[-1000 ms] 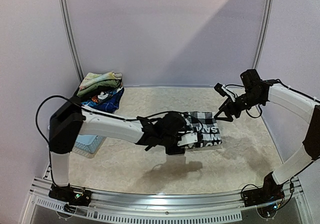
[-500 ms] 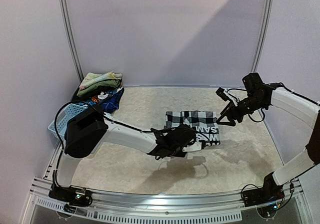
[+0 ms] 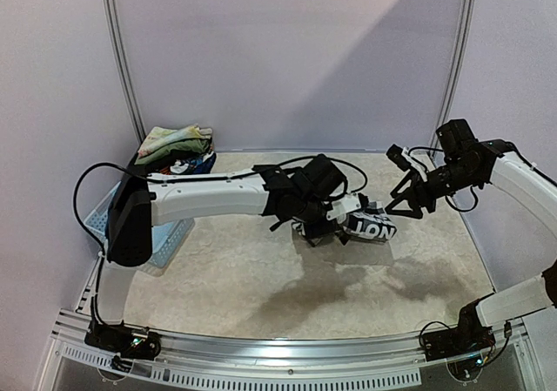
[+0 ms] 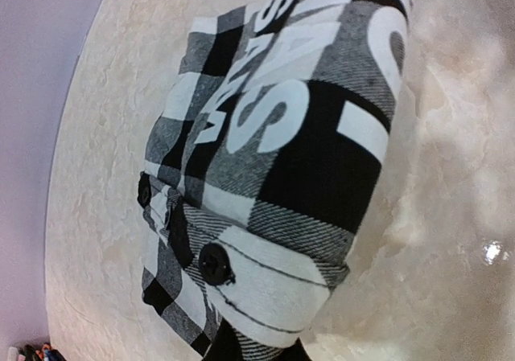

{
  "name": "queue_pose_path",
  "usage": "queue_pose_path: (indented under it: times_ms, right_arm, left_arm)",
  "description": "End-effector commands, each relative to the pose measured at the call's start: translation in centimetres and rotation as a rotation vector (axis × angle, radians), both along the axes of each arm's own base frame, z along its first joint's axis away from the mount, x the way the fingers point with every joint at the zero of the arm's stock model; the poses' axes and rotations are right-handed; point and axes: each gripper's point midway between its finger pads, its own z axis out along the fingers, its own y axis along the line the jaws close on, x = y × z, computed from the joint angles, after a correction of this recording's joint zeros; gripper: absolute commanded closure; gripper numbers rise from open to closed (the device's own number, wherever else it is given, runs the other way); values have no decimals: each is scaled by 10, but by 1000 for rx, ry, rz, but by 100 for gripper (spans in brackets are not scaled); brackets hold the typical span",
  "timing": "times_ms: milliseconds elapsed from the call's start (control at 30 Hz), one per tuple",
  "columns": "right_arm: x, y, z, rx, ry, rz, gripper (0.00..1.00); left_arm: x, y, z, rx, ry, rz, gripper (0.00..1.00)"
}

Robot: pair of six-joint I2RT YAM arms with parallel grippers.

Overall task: Fold and stack the mixed laundry pile
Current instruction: Turn over the square-folded shirt at the center of the board.

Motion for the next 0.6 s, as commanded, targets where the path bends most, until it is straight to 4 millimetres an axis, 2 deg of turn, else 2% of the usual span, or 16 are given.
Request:
queue_pose_path:
  times_ms: [0, 267, 567]
  right_arm:
    - [-13, -1, 15, 23, -3, 17, 29]
    - [-23, 0, 14, 33, 21, 41, 29]
    - [-32, -2, -4, 16, 61, 60, 28]
  left_arm:
    - [-8, 14, 24, -86, 164, 57, 100]
    - [-9, 16, 36, -130, 235, 61, 100]
    - [-16, 13, 42, -146, 296, 68, 100]
